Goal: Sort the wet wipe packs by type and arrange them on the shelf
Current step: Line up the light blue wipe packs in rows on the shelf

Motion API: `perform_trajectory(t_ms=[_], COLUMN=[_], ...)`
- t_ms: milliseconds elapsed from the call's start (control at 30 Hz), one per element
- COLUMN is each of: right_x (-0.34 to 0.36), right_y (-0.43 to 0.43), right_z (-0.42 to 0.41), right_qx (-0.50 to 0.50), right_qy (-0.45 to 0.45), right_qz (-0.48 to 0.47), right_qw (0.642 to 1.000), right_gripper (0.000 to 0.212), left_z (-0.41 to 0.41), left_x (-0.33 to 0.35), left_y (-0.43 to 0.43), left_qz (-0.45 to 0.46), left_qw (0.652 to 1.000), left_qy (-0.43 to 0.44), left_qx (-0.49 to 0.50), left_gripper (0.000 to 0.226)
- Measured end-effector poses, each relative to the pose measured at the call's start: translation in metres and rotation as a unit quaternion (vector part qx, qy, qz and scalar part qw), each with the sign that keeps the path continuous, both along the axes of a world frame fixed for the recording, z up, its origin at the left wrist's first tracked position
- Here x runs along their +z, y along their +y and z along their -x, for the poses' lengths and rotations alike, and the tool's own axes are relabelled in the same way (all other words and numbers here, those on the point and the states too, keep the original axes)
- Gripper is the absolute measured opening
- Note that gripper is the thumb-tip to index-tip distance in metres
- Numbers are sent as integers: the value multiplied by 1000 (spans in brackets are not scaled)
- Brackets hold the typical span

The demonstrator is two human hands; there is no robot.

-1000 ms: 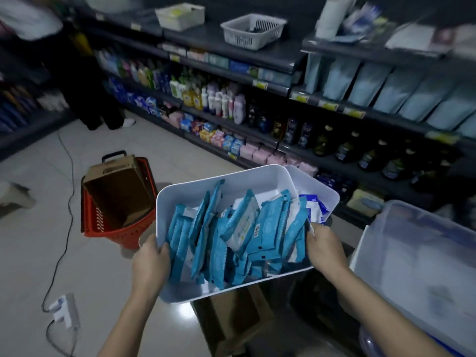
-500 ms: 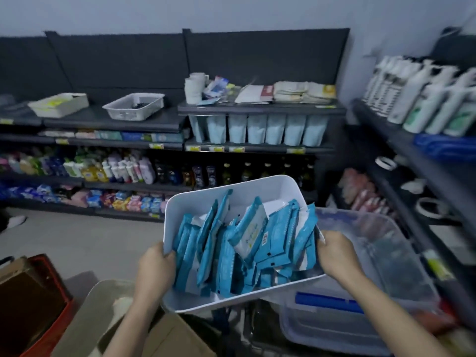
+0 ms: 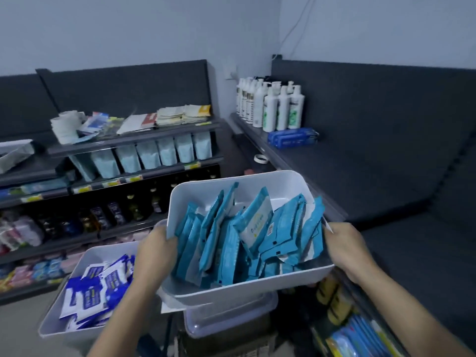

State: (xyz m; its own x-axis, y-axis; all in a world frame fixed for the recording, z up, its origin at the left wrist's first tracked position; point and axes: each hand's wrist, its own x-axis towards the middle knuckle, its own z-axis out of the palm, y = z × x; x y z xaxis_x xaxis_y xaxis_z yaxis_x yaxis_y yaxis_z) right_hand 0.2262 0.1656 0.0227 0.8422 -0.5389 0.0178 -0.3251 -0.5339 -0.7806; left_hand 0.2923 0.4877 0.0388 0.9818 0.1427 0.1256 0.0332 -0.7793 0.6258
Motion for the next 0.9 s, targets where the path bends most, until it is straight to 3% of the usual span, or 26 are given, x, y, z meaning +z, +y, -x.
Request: perform_trajectory(t_ms=[233, 500, 900], right_x=[23, 14, -1], right_y=[-97, -168, -224], right_z=[63, 111, 138], right_qx=[-89, -186, -346], right_qy=[-40, -41, -26], right_qz=[-4, -20, -44], right_qw=[995, 981, 937], right_gripper=[49, 47, 46], left_z=[9, -2, -63], left_x=[13, 14, 6], left_y=[-114, -214, -350], left_qz=[60, 120, 58], left_qw=[996, 982, 948], left_qy=[3, 20, 25], left_qx=[-67, -148, -313], left_gripper=[12, 28, 36])
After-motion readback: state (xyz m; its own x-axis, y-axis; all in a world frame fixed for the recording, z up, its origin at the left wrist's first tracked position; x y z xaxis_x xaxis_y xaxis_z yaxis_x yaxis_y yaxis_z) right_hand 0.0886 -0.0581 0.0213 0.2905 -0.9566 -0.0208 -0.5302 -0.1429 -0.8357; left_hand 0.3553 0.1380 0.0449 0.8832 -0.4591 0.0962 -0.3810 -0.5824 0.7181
